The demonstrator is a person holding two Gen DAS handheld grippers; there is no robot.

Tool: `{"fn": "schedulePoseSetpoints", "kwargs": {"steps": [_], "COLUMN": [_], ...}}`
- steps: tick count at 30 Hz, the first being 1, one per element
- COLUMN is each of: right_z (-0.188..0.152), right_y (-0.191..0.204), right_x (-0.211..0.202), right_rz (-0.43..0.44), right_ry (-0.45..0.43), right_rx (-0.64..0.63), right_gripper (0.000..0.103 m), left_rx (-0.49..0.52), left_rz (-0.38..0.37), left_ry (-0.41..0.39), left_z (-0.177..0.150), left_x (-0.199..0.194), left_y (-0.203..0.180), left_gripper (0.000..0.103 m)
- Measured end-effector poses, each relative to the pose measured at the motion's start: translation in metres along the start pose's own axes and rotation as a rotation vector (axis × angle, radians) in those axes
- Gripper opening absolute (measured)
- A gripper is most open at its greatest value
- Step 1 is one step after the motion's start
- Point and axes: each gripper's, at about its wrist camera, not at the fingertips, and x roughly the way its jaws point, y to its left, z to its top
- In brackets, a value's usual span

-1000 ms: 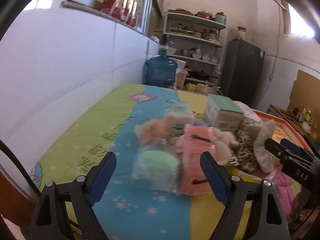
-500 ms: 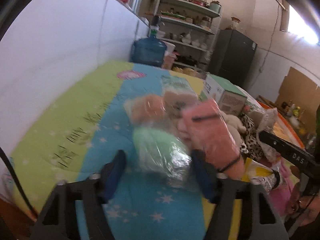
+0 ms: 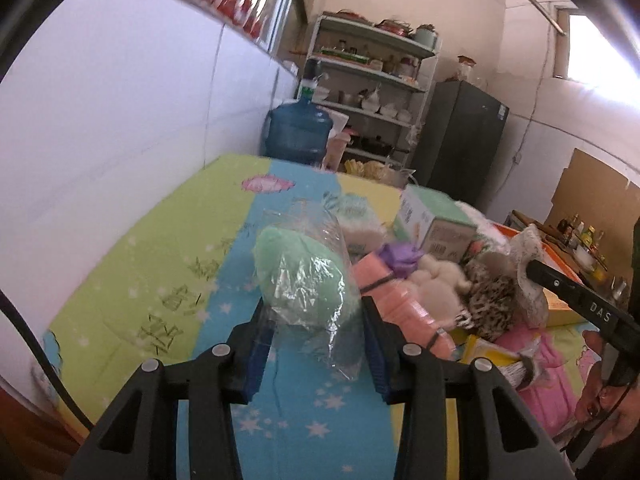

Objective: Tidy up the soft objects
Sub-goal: 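Carry the green ball with the left gripper while the right gripper carries the fabric ring to the orange-rimmed box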

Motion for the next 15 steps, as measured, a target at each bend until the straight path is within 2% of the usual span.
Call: {"fn": "schedulePoseSetpoints", "kwargs": {"steps": [6,15], "right_z": [0.012,0.037], "right_y": [-0.004,-0.015], "right_x": [-0.02,-0.044], "right_rz": [-0.002,0.019], "right_ry": [-0.06,-0.15], "right_rx": [-0.012,-0.031], "right_gripper": [0.015,0.01], "left_rx": [0.076,0.129], "left_rz": [-0.047,-0.118], "left_ry": [-0.039,-0.07], "left_z": [0.016,0.039], "left_x": [-0.013,-0.021], "left_y": [-0.035,-0.091], "left_gripper": [0.043,0.043]}}
